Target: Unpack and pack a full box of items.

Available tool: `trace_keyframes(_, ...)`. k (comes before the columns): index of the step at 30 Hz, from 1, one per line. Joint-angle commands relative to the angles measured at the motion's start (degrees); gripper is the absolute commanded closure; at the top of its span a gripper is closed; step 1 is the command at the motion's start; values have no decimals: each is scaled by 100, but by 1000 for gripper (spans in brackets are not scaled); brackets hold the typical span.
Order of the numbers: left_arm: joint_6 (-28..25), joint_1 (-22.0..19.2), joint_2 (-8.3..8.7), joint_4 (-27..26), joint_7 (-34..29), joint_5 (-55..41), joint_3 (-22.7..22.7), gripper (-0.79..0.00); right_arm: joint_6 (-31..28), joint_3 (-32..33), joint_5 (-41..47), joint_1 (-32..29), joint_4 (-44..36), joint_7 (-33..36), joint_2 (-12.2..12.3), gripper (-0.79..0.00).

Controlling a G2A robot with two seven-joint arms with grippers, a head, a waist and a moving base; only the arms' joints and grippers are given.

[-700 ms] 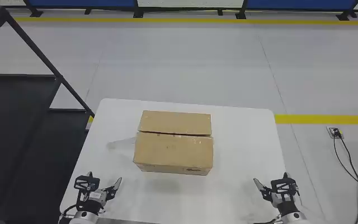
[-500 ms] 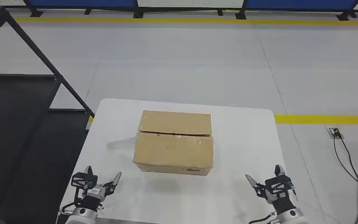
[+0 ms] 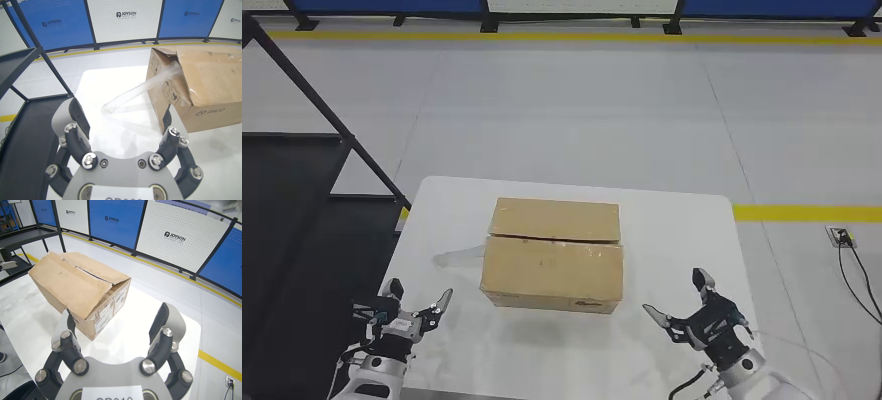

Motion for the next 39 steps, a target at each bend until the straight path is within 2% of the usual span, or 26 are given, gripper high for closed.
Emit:
trace_keyframes(1, 0, 0, 0, 0, 0, -1, 0, -785, 0, 0, -1, 0, 0, 0, 0, -785)
trace_keyframes(4, 1, -10, -1, 1, 1, -7, 7, -785, 1, -1, 10, 10, -13, -21, -1, -785)
trace_keyframes(6, 61, -171, -24, 90, -82, -227, 84, -785, -283, -85, 297, 115, 53, -273, -6, -785)
trace_keyframes(11, 41, -642, -40, 344, -265, -309, 185, -785, -912, -322, 1104, 966, 743, -7, -24, -785)
trace_keyframes(19, -490, -1109, -49, 726, -342, -805, 229, -785, -2029, -716, 2716, 2261, 2117, 739, -50, -785)
trace_keyframes(22, -639, -1199, -48, 779, -379, -1002, 186, -785, -2333, -867, 3247, 2680, 2590, 1065, -59, -785)
trace_keyframes(31, -644, -1298, -56, 773, -377, -942, 242, -785, -2699, -1392, 4626, 3758, 3850, 1891, -127, -785)
trace_keyframes(39, -471, -1317, -86, 793, -256, -889, 360, -785, -3032, -1755, 5489, 4218, 4357, 2652, -148, -785)
